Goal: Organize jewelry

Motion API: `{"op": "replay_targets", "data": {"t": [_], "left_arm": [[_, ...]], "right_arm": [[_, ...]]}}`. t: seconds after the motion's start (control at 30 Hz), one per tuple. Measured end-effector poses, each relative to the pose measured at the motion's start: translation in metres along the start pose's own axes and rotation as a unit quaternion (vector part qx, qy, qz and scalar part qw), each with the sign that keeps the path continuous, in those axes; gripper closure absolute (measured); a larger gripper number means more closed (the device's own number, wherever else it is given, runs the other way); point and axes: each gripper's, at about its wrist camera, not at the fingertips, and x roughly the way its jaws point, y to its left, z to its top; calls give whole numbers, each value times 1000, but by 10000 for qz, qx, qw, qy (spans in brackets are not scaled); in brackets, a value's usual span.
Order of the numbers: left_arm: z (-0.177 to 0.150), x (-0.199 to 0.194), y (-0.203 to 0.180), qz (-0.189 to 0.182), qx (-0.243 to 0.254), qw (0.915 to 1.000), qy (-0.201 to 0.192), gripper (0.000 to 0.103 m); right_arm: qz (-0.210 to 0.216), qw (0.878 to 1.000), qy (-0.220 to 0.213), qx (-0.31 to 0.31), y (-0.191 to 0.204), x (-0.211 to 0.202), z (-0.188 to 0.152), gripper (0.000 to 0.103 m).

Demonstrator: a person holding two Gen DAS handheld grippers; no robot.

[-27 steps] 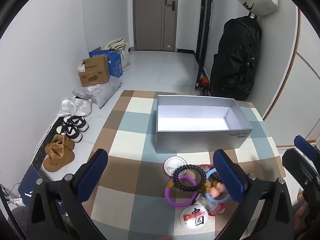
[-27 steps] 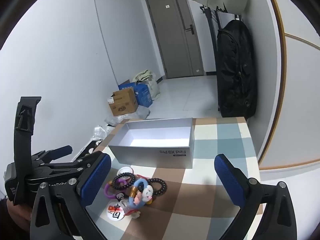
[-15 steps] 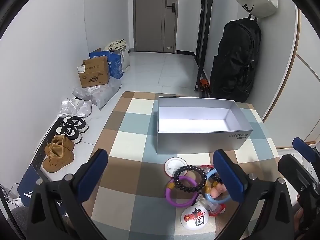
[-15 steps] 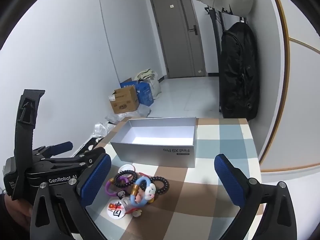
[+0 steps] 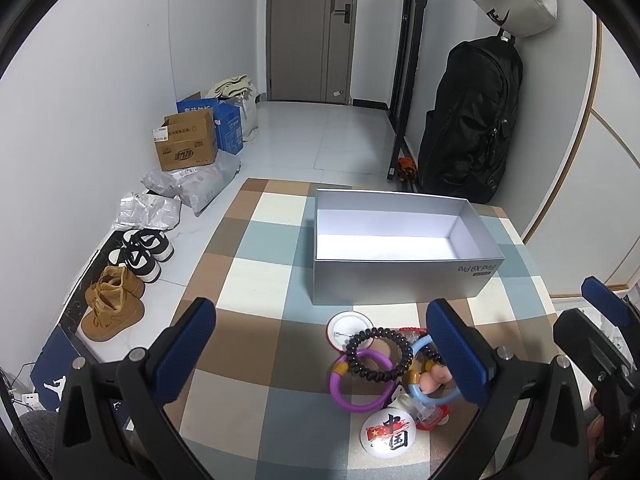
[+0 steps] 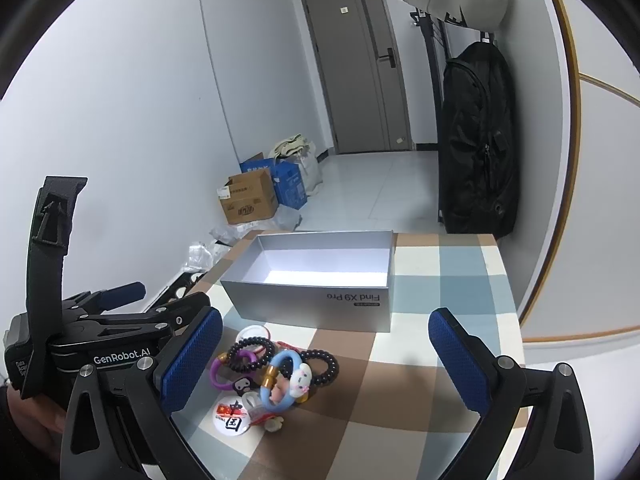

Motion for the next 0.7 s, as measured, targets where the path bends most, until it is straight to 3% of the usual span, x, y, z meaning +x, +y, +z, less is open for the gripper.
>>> {"op": "replay_targets", "data": {"t": [0.7], "left_arm": [[-1, 0, 1, -29, -16, 10000, 12, 1]], "right_arm": [[-19, 10000, -4, 36, 0, 0, -2, 0]]}}
